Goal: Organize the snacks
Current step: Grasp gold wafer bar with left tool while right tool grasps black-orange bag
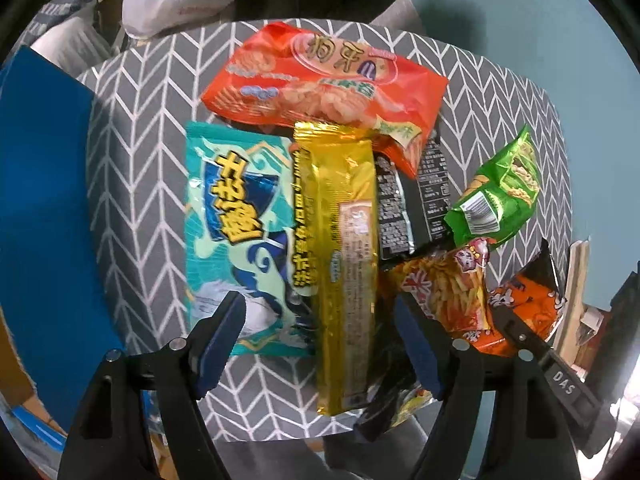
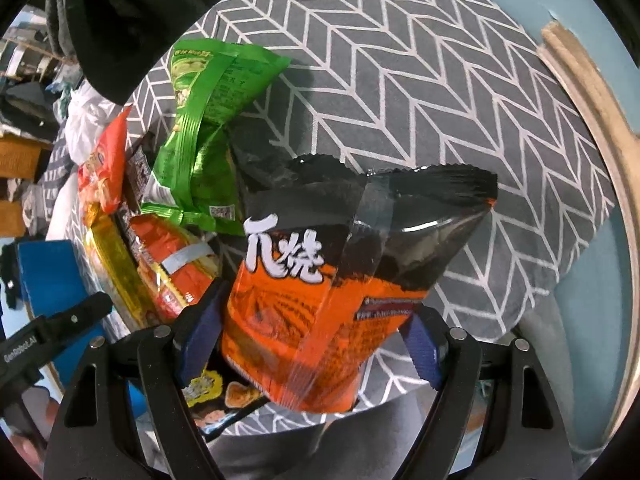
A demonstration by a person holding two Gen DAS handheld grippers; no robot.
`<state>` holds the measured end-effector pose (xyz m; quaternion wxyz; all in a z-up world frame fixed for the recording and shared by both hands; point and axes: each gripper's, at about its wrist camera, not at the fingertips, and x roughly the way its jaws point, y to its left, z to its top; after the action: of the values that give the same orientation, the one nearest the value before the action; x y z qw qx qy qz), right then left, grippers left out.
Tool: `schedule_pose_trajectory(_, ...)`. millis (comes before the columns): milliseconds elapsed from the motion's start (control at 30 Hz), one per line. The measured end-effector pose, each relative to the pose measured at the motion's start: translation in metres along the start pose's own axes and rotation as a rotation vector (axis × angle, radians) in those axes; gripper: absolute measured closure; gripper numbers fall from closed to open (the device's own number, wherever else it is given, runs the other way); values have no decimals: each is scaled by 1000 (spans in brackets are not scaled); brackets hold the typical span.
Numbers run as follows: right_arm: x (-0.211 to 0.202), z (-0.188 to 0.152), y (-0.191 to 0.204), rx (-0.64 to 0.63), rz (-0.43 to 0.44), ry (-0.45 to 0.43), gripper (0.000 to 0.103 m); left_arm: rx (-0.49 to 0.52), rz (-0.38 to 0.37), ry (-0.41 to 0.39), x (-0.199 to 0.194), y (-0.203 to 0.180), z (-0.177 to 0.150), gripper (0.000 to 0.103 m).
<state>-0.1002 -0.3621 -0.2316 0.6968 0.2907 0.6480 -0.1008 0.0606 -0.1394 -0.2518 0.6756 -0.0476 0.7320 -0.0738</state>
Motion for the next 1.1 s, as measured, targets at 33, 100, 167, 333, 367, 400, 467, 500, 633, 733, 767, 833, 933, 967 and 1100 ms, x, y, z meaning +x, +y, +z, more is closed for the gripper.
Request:
schedule_pose_trajectory(33,2,1,-1,-12,2,0,23,-1,0,2,1,-1,-1,25)
schedule_pose_trajectory(100,2,2,-2,-41,7,1,29,2,6,11,7,-6,-1,25)
schedule_pose_trajectory(167,1,4,0,-90,-25,-7,42,3,15,18,11,-9,0,25)
schedule_pose_trajectory(333,0,13,4,-185,-74,-17,44,-12,29,36,30,-17,2,25)
schedule_pose_trajectory(367,-1,16,3,-202,-85,-20,44,-15,33,39,35,-19,2,25)
schedule_pose_trajectory(400,-3,19,3,-216,-83,-22,44,-17,38,41,40,-21,2,25)
schedule_pose_trajectory(467,-4,24,2,-229,-84,-11,43,-19,49,36,45,-24,2,25)
schedule_pose_trajectory(500,-3,26,2,-233,-85,-7,43,-18,58,26,45,-26,1,25)
schedule_pose_trajectory(633,6,35,5,-247,-100,27,36,-3,102,9,50,-37,-1,40)
schedule_pose_trajectory(733,15,37,10,-264,-83,33,37,30,108,-1,48,-43,-4,70)
schedule_pose_trajectory(767,17,38,11,-273,-75,33,42,37,96,-2,47,-44,-4,71)
schedule_pose_trajectory(833,19,39,14,-291,-61,40,51,44,90,-5,46,-43,-6,72)
schedule_pose_trajectory(933,18,37,22,-343,-85,28,53,51,86,-14,40,-36,-10,73)
schedule_pose_trajectory(967,18,33,25,-353,-89,27,54,53,84,-18,38,-34,-12,73)
schedule_pose_trajectory(1100,13,26,30,-386,-96,20,57,65,73,-43,17,-29,-20,74)
